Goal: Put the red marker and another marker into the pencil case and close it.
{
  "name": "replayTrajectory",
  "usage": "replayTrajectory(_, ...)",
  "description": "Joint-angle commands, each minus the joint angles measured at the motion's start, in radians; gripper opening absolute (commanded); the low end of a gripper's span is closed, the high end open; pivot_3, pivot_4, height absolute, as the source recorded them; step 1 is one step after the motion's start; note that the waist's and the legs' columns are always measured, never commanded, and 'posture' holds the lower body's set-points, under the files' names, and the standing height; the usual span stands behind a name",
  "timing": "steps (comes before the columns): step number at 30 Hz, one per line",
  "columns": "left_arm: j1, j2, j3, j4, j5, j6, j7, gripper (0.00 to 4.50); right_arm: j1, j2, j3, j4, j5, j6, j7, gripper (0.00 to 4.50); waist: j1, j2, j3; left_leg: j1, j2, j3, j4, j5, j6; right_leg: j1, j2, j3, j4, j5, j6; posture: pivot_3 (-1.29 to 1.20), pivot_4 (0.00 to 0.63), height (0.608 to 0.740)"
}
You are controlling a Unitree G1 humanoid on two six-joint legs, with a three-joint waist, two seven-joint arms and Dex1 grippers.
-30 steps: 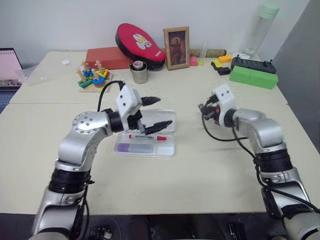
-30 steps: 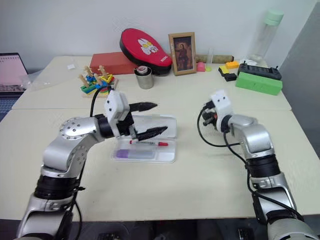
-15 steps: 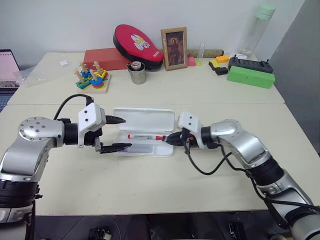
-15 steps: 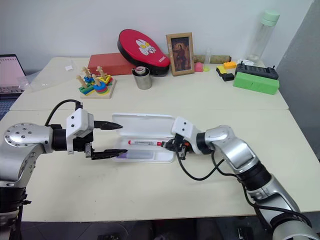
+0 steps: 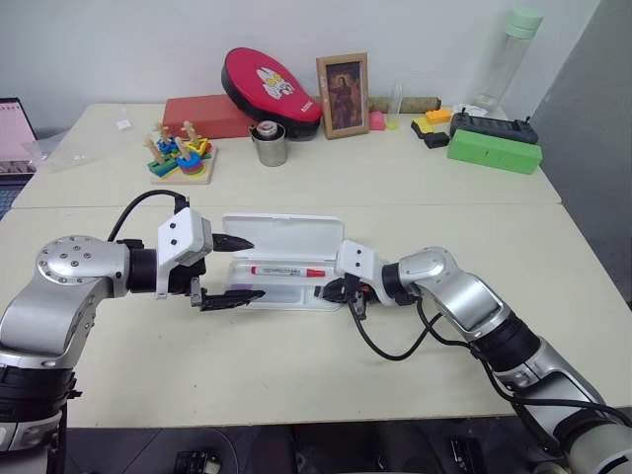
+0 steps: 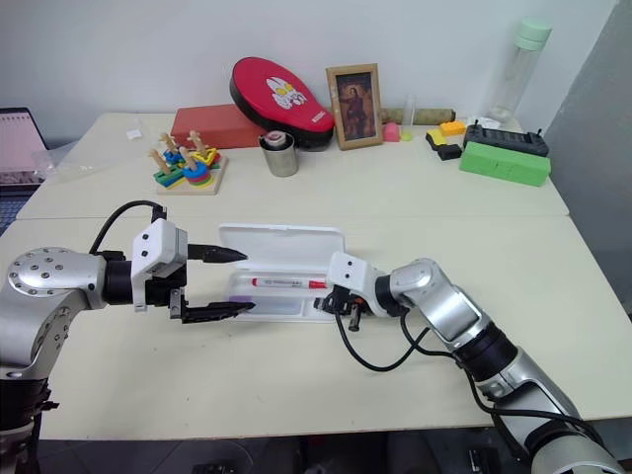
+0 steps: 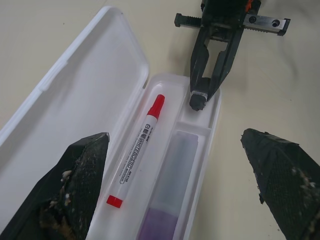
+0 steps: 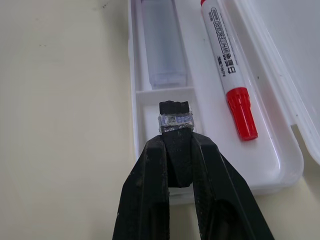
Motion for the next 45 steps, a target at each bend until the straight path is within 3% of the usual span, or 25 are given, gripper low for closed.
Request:
replayTrajectory(1,-0.014,0.002,0.018,-0.031,-0.013,0.002,0.014,4.50,-0.014,0.012,0.000,-0.028,-0.019,-0.012,0.001,1.24,0.000,0.000,0.000,0.000,0.000,0.000,0.000,0.000,0.000,0.000,0.000,0.000,0.000,0.000,0.000,0.00,0.150,0.740)
replayTrajectory(14,-0.001,-0.039,0.085,-0.090,-0.068,0.065,0.114,4.50,-0.054,0.034,-0.120,-0.049,0.040,-0.038,0.019,4.28,0.000,0.000,0.000,0.000,0.000,0.000,0.000,0.000,0.000,0.000,0.000,0.000,0.000,0.001,-0.001,0.00,0.150,0.740)
replayTrajectory(19,0.056,-0.072,0.226,-0.174,-0.170,0.153,0.214,4.50,-0.129,0.109,-0.310,-0.104,0.274,0.051,0.048,4.44,-0.002,0.000,0.000,0.000,0.000,0.000,0.000,0.000,0.000,0.000,0.000,0.000,0.000,0.002,-0.004,0.00,0.150,0.740)
replayTrajectory(23,0.068,-0.125,0.320,-0.206,-0.229,0.201,0.329,4.50,-0.274,0.192,-0.405,0.086,0.248,0.072,-0.123,3.73,-0.007,0.000,0.000,0.001,0.000,0.000,0.000,0.000,0.000,0.000,0.000,0.000,0.002,0.002,-0.004,0.00,0.150,0.740)
replayTrajectory(28,0.107,-0.172,0.417,-0.253,-0.312,0.259,0.430,4.50,-0.436,0.238,-0.366,0.410,0.093,0.014,-0.298,2.45,-0.001,-0.002,-0.001,0.003,0.000,0.000,0.000,0.000,0.000,0.001,0.000,0.000,0.003,0.003,-0.004,0.00,0.150,0.740)
replayTrajectory(33,0.135,-0.172,0.431,-0.271,-0.328,0.257,0.455,4.50,-0.464,0.261,-0.297,0.526,-0.001,-0.041,-0.327,1.39,-0.001,-0.002,-0.001,0.001,0.000,0.000,-0.001,0.000,0.000,0.000,0.000,0.000,0.001,0.003,-0.004,0.00,0.150,0.740)
replayTrajectory(40,0.199,-0.133,0.455,-0.277,-0.360,0.244,0.398,4.50,-0.392,0.230,-0.167,0.400,-0.059,-0.038,-0.200,0.04,-0.003,-0.001,-0.001,0.001,0.000,0.000,-0.002,0.000,0.000,-0.001,0.000,0.000,0.001,0.003,-0.004,0.00,0.150,0.740)
replayTrajectory(45,0.255,-0.076,0.470,-0.266,-0.372,0.247,0.315,4.50,-0.283,0.172,-0.076,0.171,-0.046,-0.017,-0.080,0.04,-0.002,-0.002,-0.001,0.001,0.000,0.000,-0.001,0.000,0.000,0.000,0.000,0.000,0.001,0.003,-0.004,0.00,0.150,0.740)
